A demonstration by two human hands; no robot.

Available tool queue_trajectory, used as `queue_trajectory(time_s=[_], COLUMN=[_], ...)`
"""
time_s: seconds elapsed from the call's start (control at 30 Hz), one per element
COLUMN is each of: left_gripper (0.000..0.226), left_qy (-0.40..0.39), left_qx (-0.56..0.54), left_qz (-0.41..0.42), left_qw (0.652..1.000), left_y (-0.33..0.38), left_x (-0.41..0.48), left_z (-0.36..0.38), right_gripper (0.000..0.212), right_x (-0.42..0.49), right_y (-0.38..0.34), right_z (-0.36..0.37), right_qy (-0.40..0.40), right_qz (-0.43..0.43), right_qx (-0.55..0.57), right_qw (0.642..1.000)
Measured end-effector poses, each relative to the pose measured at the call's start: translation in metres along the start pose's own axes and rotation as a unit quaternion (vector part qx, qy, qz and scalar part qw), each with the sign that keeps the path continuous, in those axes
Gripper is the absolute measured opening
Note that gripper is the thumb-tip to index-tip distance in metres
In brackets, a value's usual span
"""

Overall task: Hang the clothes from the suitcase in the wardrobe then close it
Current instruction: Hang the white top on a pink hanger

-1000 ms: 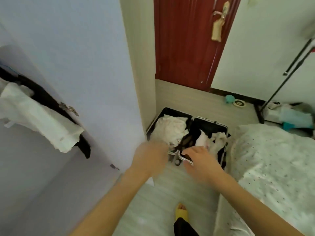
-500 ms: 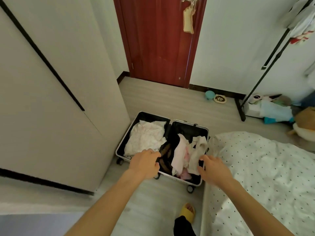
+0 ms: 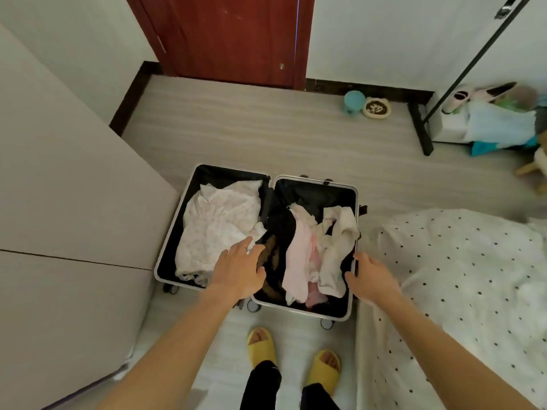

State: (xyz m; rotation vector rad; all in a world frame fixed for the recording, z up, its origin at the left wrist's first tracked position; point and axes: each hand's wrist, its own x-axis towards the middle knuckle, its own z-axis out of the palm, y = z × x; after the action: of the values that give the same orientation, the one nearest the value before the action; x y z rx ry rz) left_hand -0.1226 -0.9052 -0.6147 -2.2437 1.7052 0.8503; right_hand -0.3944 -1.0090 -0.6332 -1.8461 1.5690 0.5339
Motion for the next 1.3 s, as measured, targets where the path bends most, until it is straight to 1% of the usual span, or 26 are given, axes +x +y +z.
queue_trajectory(time_s=[0.13, 0.2, 0.27, 0.4, 0.5, 0.53, 0.57, 0.6, 0.67, 0.7, 0.73, 0.8, 0.87, 0.93, 1.0, 1.03, 1.13, 1.17, 1.3], left_gripper=[0.061, 0.063, 0.065, 0.069, 0.073, 0.073, 0.072, 0.071, 0.068, 0.066, 0.065, 0.064, 0.065, 0.066, 0.067, 0.067, 0.070, 0.072, 0.083], left_qy=[-0.046, -0.049, -0.047, -0.048, -0.090, -0.103, -0.107, -0.111, -0.117, -0.126, -0.136, -0.144, -0.136, -0.123, -0.106, -0.094, -0.053, -0.046, -0.004], left_qx=[0.011, 0.011, -0.001, -0.034, -0.076, -0.081, -0.076, -0.066, -0.049, -0.046, -0.037, 0.015, 0.061, 0.067, 0.059, 0.046, 0.010, 0.000, -0.049], left_qz=[0.016, 0.021, 0.018, -0.014, -0.066, -0.077, -0.076, -0.070, -0.063, -0.060, -0.056, -0.030, 0.009, 0.037, 0.050, 0.057, 0.092, 0.107, 0.160], left_qw=[0.999, 0.998, 0.999, 0.998, 0.991, 0.988, 0.988, 0.989, 0.990, 0.989, 0.988, 0.989, 0.989, 0.989, 0.991, 0.993, 0.994, 0.993, 0.986], left_y=[-0.024, -0.032, -0.042, -0.059, -0.070, -0.074, -0.075, -0.078, -0.083, -0.085, -0.083, -0.076, -0.061, -0.040, -0.013, 0.002, 0.044, 0.055, 0.084], left_x=[0.110, 0.156, 0.202, 0.280, 0.311, 0.314, 0.315, 0.314, 0.306, 0.303, 0.295, 0.280, 0.259, 0.238, 0.214, 0.200, 0.145, 0.132, 0.050], left_z=[0.080, 0.125, 0.175, 0.275, 0.331, 0.349, 0.357, 0.368, 0.375, 0.375, 0.364, 0.336, 0.287, 0.234, 0.173, 0.141, 0.029, 0.007, -0.102], right_gripper=[0.056, 0.053, 0.055, 0.073, 0.094, 0.097, 0.095, 0.085, 0.054, 0.042, 0.036, 0.034, 0.033, 0.024, 0.014, 0.015, 0.039, 0.039, 0.020], right_x=[0.100, 0.145, 0.196, 0.286, 0.327, 0.336, 0.341, 0.346, 0.344, 0.341, 0.330, 0.307, 0.275, 0.243, 0.204, 0.182, 0.099, 0.082, -0.023], right_y=[0.016, 0.030, 0.045, 0.076, 0.091, 0.093, 0.098, 0.101, 0.101, 0.100, 0.098, 0.093, 0.082, 0.068, 0.048, 0.036, -0.009, -0.019, -0.070], right_z=[0.065, 0.100, 0.138, 0.216, 0.264, 0.281, 0.289, 0.299, 0.307, 0.306, 0.294, 0.261, 0.208, 0.151, 0.090, 0.060, -0.037, -0.054, -0.148], right_qy=[-0.023, -0.030, -0.018, 0.000, 0.005, 0.012, 0.027, 0.035, 0.058, 0.073, 0.087, 0.125, 0.153, 0.166, 0.178, 0.185, 0.194, 0.196, 0.225], right_qz=[0.062, 0.094, 0.131, 0.189, 0.206, 0.211, 0.214, 0.217, 0.208, 0.198, 0.196, 0.192, 0.169, 0.126, 0.082, 0.062, 0.041, 0.034, -0.023], right_qx=[0.050, 0.085, 0.128, 0.221, 0.283, 0.299, 0.297, 0.276, 0.214, 0.196, 0.194, 0.207, 0.221, 0.215, 0.204, 0.210, 0.230, 0.242, 0.320], right_qw=[0.997, 0.991, 0.983, 0.957, 0.937, 0.931, 0.930, 0.936, 0.953, 0.958, 0.957, 0.951, 0.948, 0.954, 0.959, 0.958, 0.953, 0.950, 0.920])
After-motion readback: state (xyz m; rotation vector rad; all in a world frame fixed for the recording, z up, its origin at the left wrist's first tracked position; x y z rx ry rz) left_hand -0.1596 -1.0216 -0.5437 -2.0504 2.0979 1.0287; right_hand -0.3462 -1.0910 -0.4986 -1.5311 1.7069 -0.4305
